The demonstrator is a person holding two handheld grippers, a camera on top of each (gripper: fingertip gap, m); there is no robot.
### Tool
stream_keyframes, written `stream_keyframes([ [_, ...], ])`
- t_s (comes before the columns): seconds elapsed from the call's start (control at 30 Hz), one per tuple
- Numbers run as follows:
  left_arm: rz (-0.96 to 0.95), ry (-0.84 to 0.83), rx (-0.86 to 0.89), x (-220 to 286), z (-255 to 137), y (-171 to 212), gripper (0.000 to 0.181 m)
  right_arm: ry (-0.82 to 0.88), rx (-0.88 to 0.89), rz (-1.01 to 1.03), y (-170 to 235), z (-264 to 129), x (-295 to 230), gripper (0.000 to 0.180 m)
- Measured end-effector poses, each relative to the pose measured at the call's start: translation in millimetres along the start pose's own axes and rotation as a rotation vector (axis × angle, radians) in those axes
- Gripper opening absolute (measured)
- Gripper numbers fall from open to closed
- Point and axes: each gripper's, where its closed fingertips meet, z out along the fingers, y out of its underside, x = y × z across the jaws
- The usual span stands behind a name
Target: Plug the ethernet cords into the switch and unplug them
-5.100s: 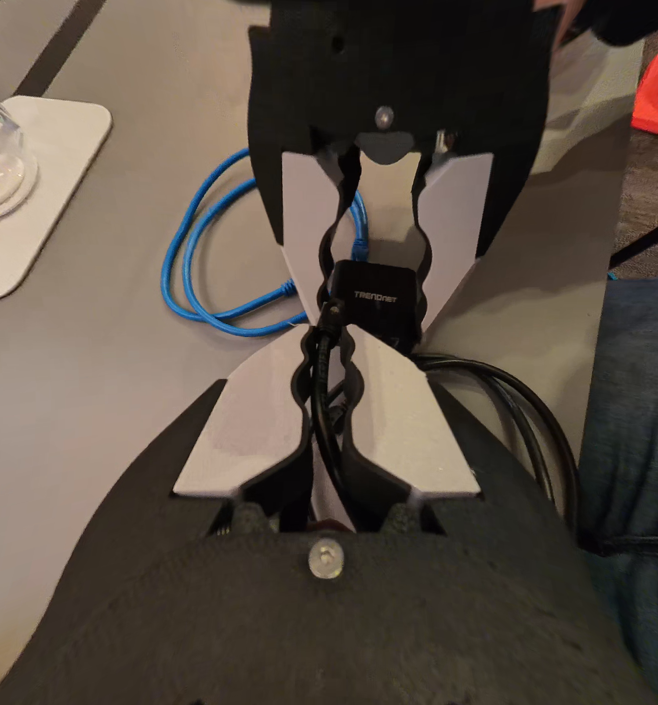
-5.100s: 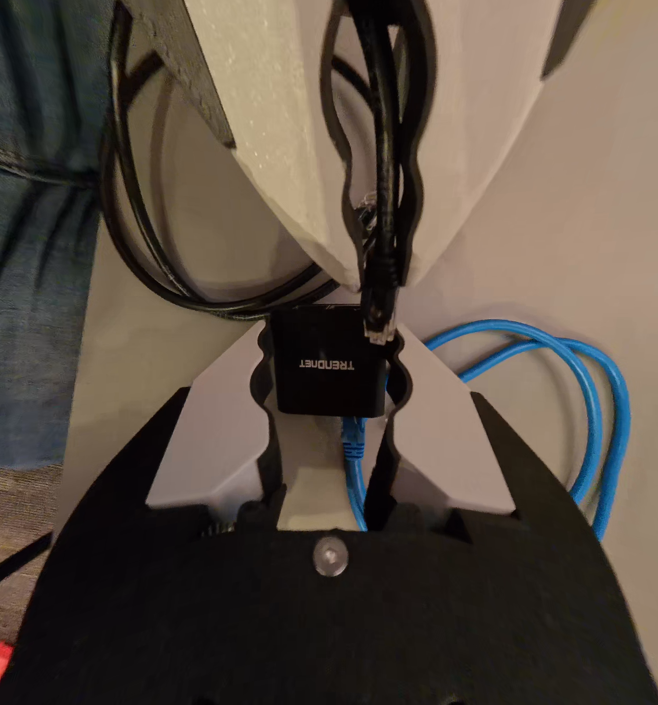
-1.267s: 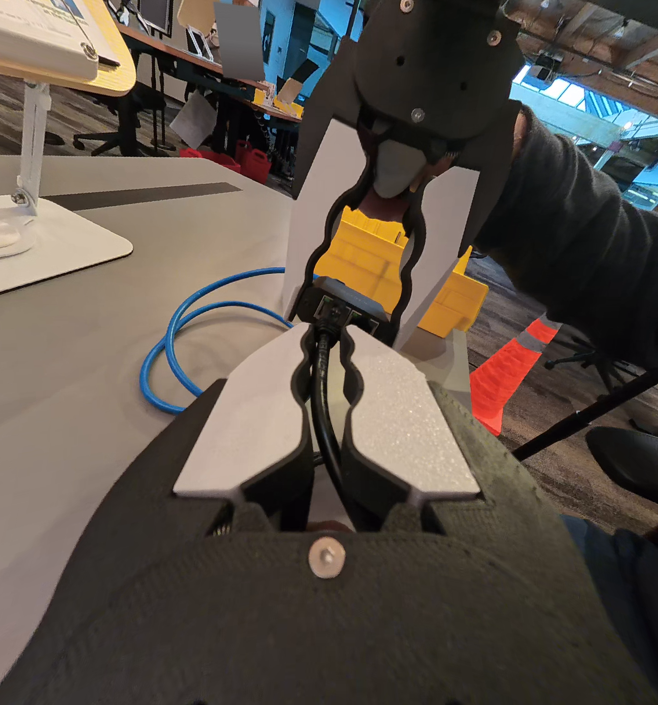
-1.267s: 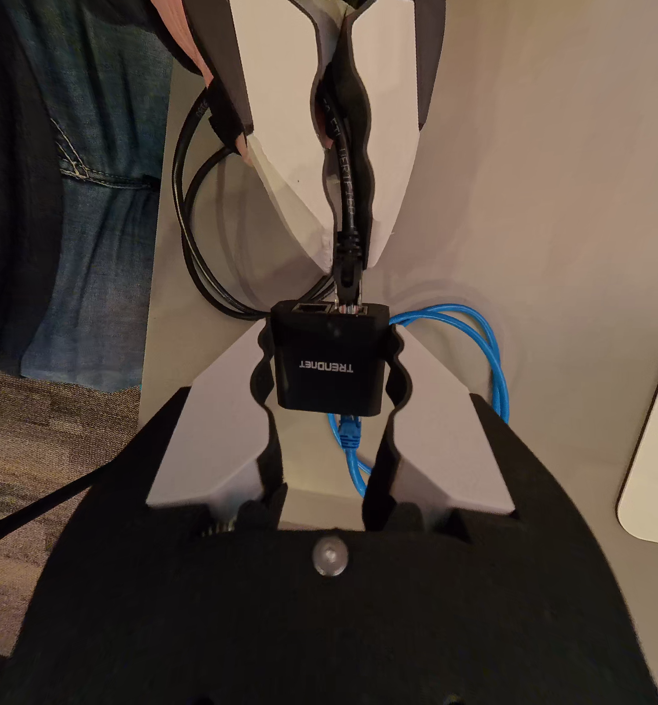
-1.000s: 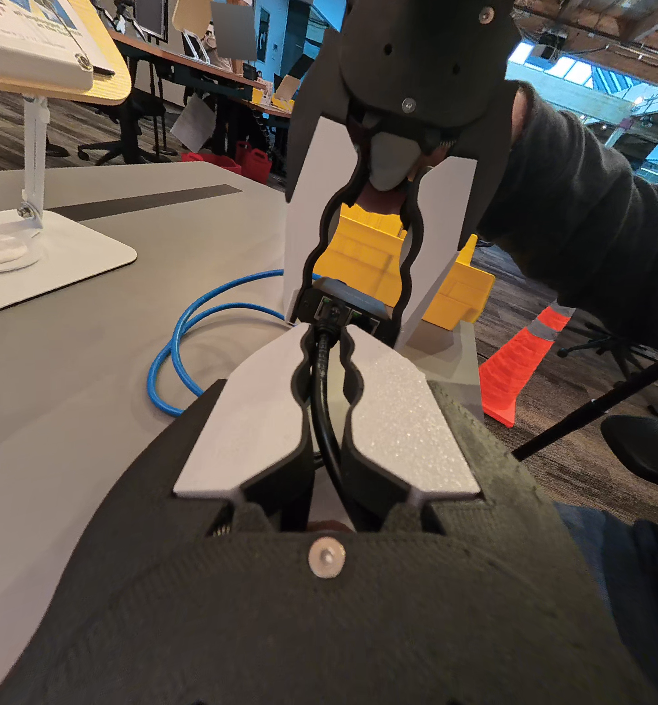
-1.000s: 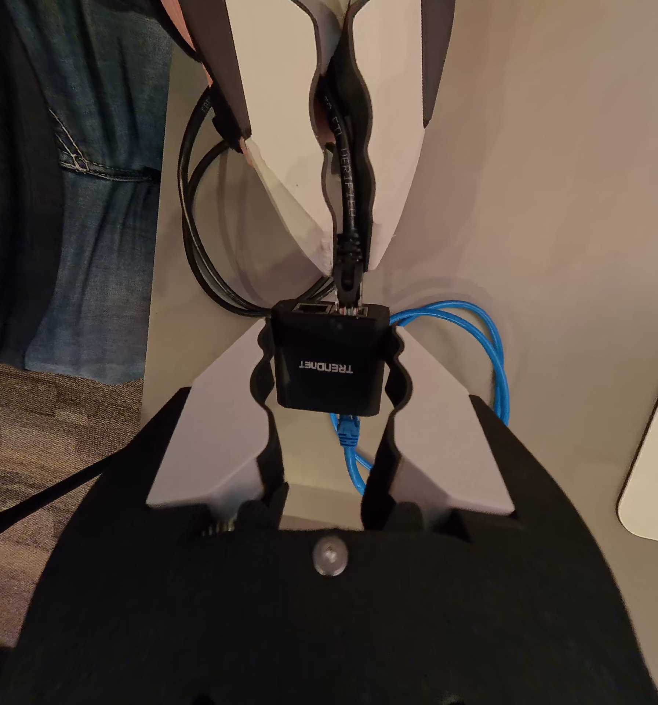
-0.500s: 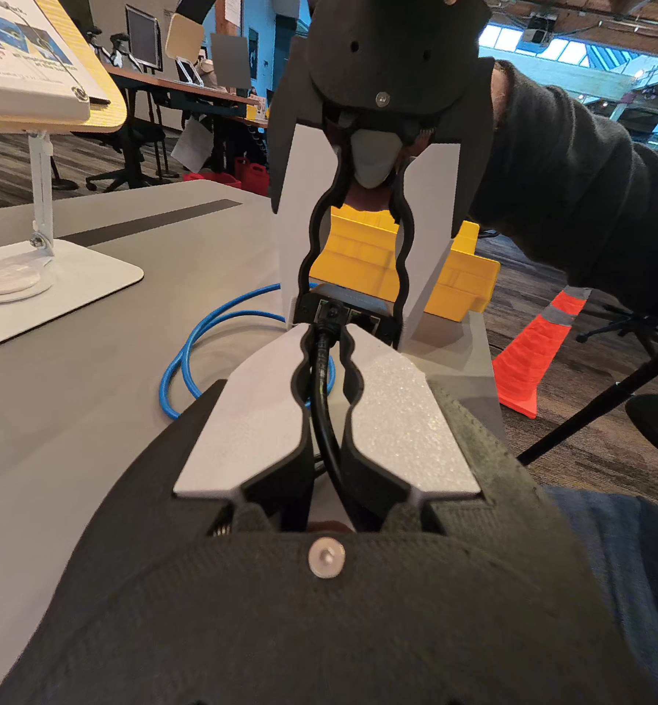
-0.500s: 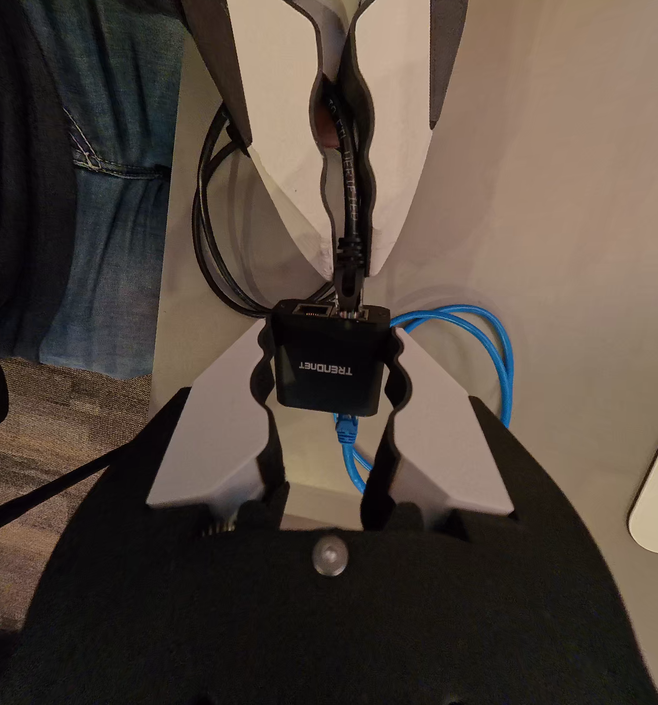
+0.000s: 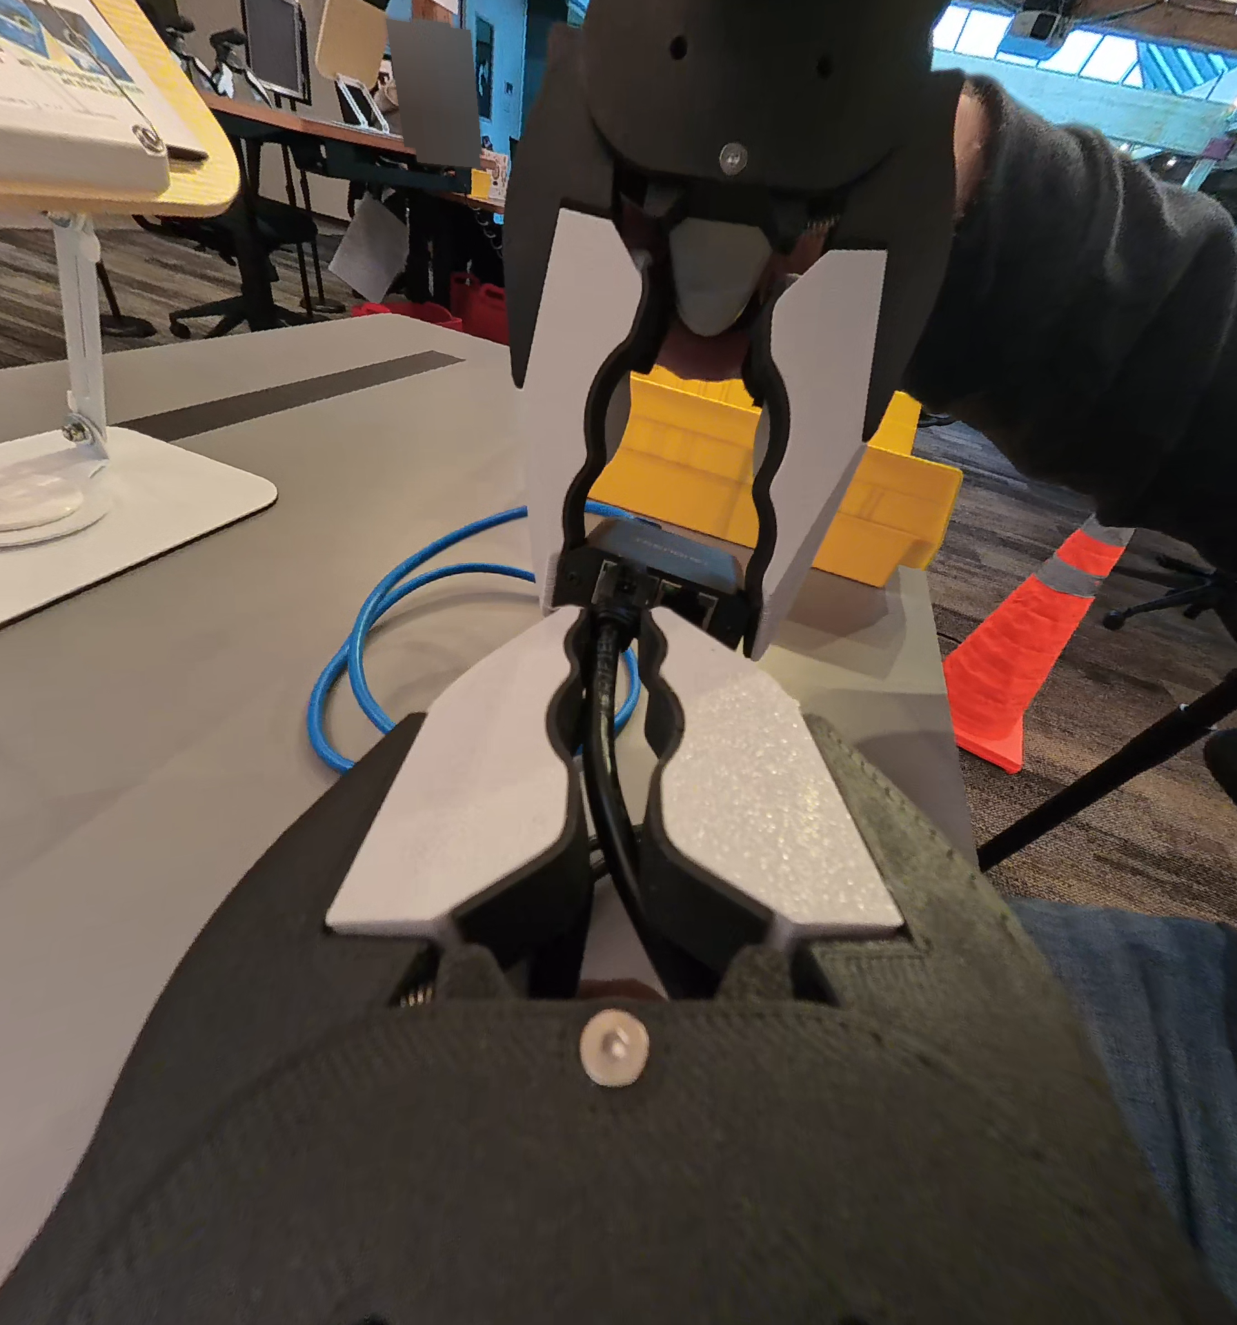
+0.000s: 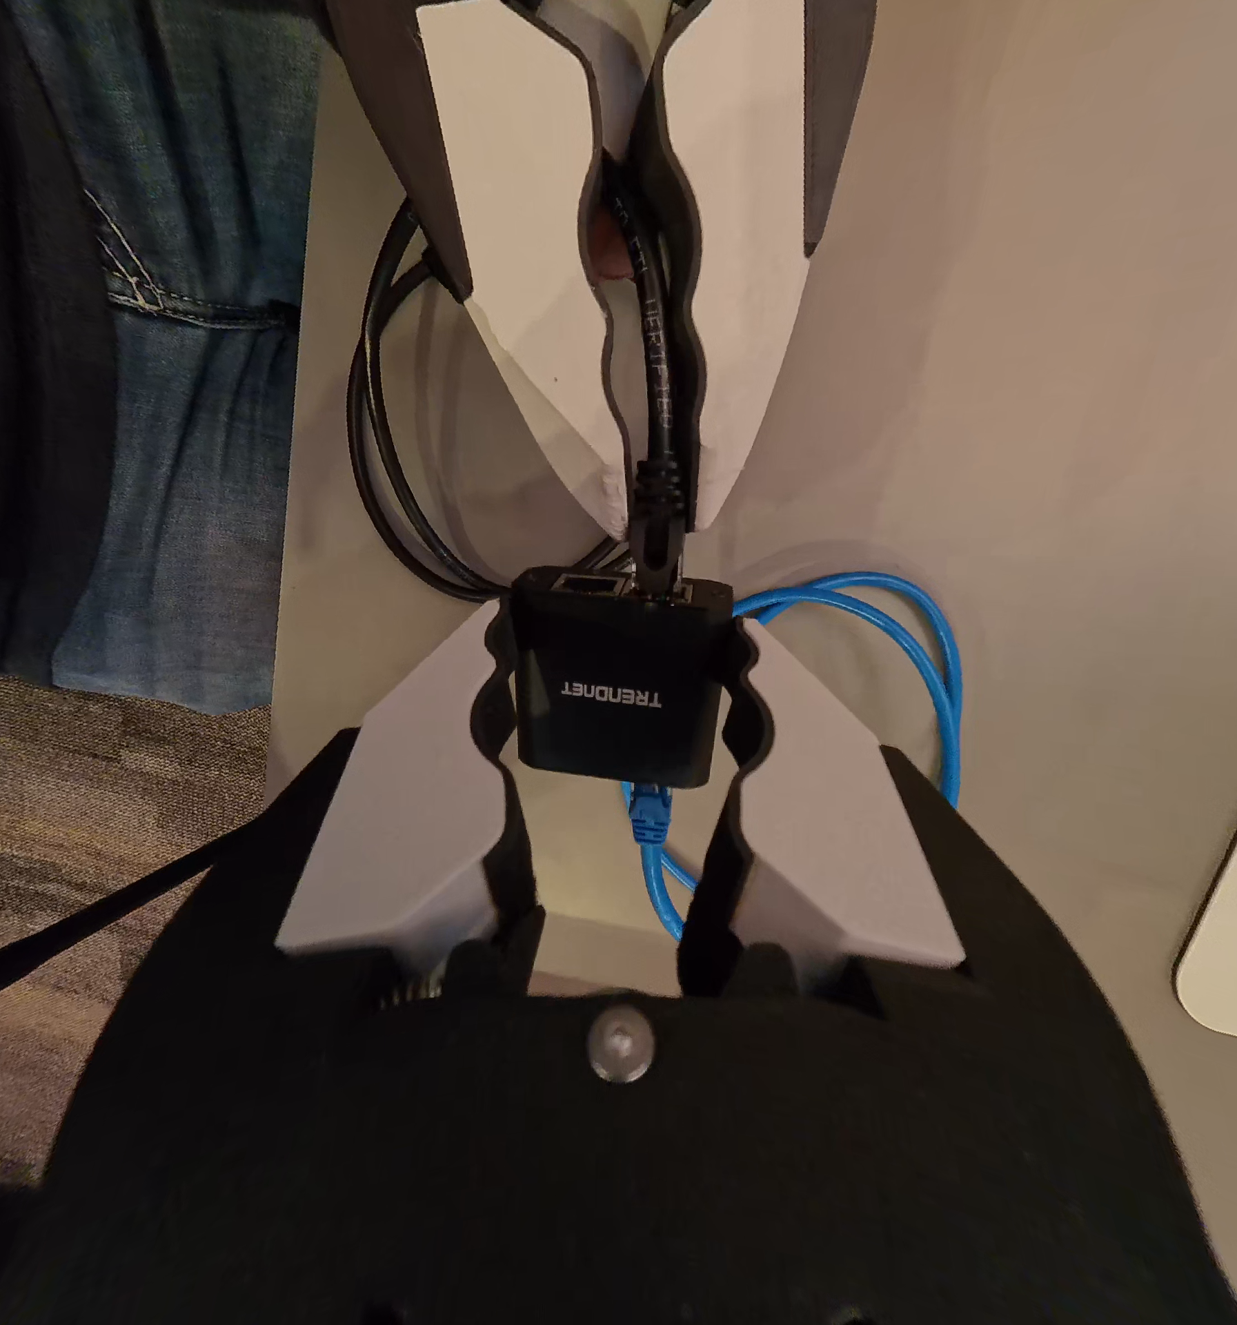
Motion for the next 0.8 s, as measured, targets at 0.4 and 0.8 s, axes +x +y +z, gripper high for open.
stream_keyframes([
  [0.4,0.072,0.010,0.012,6,-3,-9,0.012,-0.026,0.052,-0.003,-4,-7,-5,0.058],
  [0.8,0.050,0.006,-0.041,6,-3,-2,0.012,-0.009,0.104,0.001,-1,0,-5,0.058],
])
